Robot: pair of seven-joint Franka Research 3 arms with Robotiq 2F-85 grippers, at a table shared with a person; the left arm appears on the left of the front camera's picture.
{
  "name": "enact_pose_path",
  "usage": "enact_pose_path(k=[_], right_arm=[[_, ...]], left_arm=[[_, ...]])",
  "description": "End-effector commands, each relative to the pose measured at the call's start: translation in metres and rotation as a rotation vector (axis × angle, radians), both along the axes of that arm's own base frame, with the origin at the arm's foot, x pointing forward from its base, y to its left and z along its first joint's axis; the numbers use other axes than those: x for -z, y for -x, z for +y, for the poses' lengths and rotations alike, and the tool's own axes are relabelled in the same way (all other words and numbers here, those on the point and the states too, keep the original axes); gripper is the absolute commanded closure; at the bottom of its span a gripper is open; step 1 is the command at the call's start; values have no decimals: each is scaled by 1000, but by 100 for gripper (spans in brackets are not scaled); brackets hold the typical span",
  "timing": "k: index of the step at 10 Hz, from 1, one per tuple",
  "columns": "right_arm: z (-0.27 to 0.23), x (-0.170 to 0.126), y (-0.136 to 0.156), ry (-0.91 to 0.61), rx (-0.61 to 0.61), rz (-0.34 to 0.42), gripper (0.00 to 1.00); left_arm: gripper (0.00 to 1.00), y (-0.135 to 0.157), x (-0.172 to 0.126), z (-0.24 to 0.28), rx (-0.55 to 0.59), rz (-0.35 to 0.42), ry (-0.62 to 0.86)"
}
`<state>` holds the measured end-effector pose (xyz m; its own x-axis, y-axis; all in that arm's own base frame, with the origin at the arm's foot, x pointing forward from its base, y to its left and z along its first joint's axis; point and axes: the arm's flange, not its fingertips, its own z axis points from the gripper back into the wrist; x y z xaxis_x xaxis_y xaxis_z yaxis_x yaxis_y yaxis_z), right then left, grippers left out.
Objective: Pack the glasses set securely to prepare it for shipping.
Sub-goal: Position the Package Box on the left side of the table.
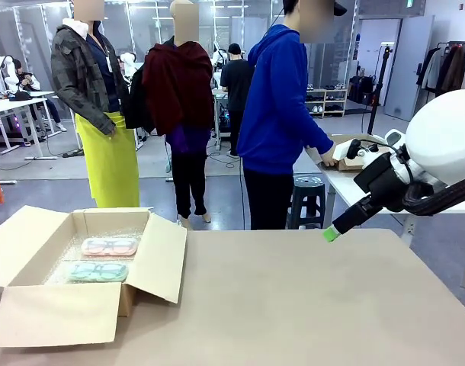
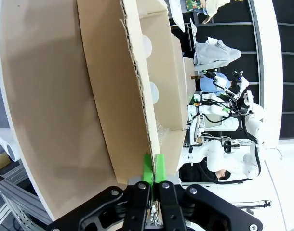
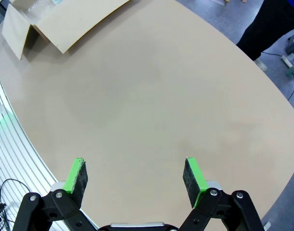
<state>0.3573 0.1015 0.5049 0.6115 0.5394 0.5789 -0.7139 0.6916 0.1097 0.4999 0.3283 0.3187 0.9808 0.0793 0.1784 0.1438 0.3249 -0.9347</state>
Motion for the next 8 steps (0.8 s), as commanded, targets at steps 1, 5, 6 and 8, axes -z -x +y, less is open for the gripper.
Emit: enact_pose_path(k=[1,5,6,8], right_arm=[[2,1,2,4,13,0,0],[2,1,2,4,13,0,0],[2,1,2,4,13,0,0],[2,1,2,4,13,0,0]], left_arm=[[58,-1,0,3,-9,-8,-20],[0,4,-2,14,-28,-4,-57],[0,2,-7,19,-41,-17,-82],[16,-14,-25,39,-86,-177,-350]])
